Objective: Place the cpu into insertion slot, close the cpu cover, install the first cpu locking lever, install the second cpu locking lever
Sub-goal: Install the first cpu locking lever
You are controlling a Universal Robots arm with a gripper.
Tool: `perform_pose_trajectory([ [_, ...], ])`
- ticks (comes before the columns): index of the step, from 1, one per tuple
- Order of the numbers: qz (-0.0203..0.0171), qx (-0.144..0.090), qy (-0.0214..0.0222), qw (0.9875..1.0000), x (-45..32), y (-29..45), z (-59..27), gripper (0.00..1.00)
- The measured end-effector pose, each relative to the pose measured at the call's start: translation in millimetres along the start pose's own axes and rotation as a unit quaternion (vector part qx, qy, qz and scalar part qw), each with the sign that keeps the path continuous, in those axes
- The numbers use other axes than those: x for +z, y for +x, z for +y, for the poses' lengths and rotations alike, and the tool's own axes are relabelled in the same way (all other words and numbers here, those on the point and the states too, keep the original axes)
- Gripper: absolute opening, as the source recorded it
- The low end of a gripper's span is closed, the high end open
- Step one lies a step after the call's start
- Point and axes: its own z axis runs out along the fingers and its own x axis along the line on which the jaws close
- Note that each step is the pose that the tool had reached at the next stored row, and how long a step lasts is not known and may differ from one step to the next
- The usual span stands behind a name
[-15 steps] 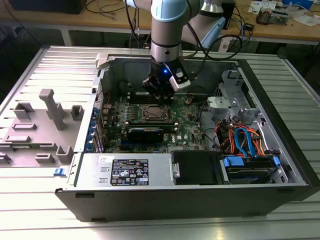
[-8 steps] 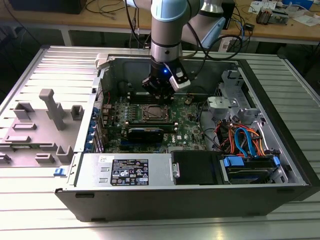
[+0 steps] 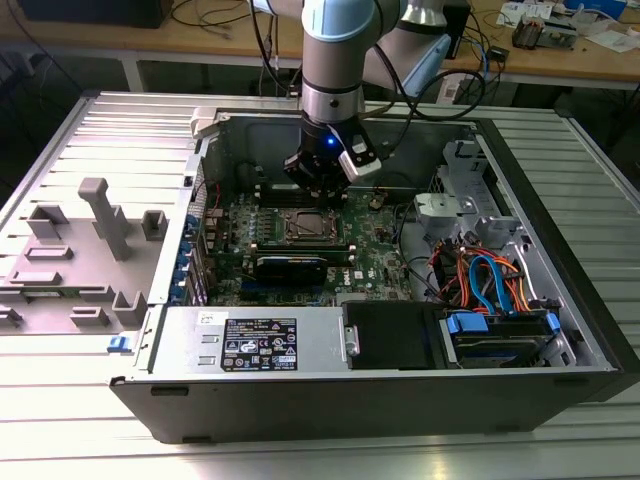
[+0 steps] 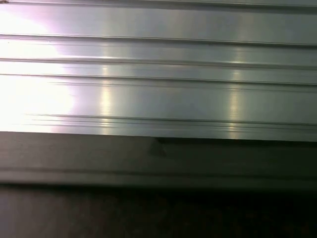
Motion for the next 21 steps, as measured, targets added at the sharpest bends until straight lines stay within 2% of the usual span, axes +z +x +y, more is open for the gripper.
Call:
perform_pose_trajectory([
  [8,0.0001,0.0,0.0009,1.0,-0.7,-0.1,-0.7,0.11],
  [21,0.0013,0.0,0.0012,1.0,3.0,-1.5,-4.0,0.11],
])
